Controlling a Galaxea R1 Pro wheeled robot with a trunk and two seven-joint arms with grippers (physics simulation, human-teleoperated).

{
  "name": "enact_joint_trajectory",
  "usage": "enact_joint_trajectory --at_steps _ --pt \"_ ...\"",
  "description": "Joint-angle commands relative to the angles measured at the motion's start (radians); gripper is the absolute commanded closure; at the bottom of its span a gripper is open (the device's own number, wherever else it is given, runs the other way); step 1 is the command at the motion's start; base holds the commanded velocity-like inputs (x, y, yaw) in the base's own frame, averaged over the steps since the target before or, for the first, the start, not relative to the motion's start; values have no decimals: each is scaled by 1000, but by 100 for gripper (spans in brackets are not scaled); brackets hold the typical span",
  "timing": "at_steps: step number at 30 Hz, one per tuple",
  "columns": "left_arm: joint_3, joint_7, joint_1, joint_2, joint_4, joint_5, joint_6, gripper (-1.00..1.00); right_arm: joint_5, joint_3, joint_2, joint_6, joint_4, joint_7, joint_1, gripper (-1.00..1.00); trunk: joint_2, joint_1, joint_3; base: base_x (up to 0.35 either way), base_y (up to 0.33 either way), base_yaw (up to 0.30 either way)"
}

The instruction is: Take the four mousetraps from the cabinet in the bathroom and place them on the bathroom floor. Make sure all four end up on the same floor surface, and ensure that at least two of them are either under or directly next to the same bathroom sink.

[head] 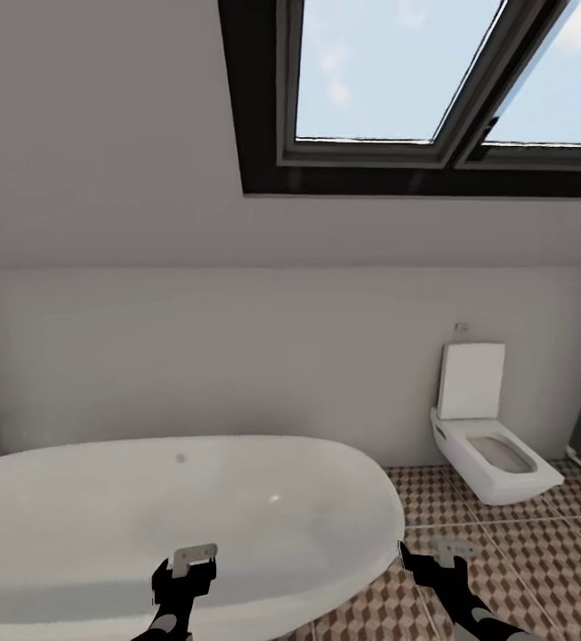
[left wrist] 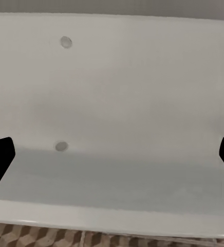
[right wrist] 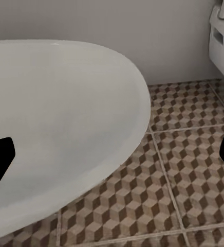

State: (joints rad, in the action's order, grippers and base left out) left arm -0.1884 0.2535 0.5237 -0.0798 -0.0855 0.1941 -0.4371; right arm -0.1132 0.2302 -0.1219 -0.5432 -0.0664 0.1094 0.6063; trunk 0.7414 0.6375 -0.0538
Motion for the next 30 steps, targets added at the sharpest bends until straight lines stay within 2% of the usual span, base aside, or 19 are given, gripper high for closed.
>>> enact_joint_trajectory --at_steps 1,30 --pt "-9 4 1 1 1 8 -3 -100 -10 9 -1 -6 -4 1 2 -100 2 0 -1 0 0 -292" --pt "-8 4 1 2 0 8 -4 -100 -10 9 0 -6 -4 1 2 -100 2 0 13 0 0 -292"
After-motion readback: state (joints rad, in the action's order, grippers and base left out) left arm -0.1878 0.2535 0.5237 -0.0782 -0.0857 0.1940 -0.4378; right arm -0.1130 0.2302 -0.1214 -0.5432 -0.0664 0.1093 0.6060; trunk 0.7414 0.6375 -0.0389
